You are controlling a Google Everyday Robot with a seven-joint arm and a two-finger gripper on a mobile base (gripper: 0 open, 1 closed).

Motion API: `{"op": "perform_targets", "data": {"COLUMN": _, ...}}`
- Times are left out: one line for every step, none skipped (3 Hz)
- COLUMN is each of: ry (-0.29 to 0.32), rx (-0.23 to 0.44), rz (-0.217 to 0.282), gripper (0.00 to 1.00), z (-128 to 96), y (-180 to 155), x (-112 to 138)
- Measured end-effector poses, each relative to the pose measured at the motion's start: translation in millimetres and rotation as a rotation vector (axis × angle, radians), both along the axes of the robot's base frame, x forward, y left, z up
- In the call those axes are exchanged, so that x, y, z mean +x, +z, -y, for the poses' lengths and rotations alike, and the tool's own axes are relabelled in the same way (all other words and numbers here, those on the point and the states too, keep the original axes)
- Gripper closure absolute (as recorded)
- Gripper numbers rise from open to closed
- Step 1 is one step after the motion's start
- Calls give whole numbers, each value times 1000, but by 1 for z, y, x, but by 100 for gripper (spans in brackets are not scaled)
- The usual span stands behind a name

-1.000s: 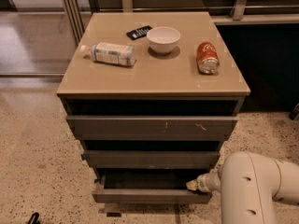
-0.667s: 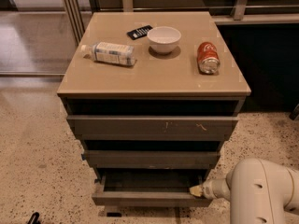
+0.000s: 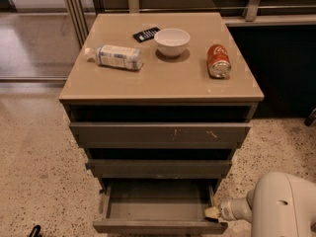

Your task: Open bottom drawer

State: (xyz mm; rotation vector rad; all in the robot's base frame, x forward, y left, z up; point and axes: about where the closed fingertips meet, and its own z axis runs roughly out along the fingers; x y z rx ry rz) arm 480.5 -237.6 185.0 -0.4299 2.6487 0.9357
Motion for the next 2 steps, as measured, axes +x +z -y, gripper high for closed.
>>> {"op": "perform_targets", "data": {"ry": 36, "rx": 45, "rz": -15, "gripper": 100, "z": 4, "y": 5, "x": -28}}
{"op": "perform_targets", "data": {"ry": 54, "rx": 77, "rz": -9, "gripper": 100, "z": 5, "y": 13, "x": -43}}
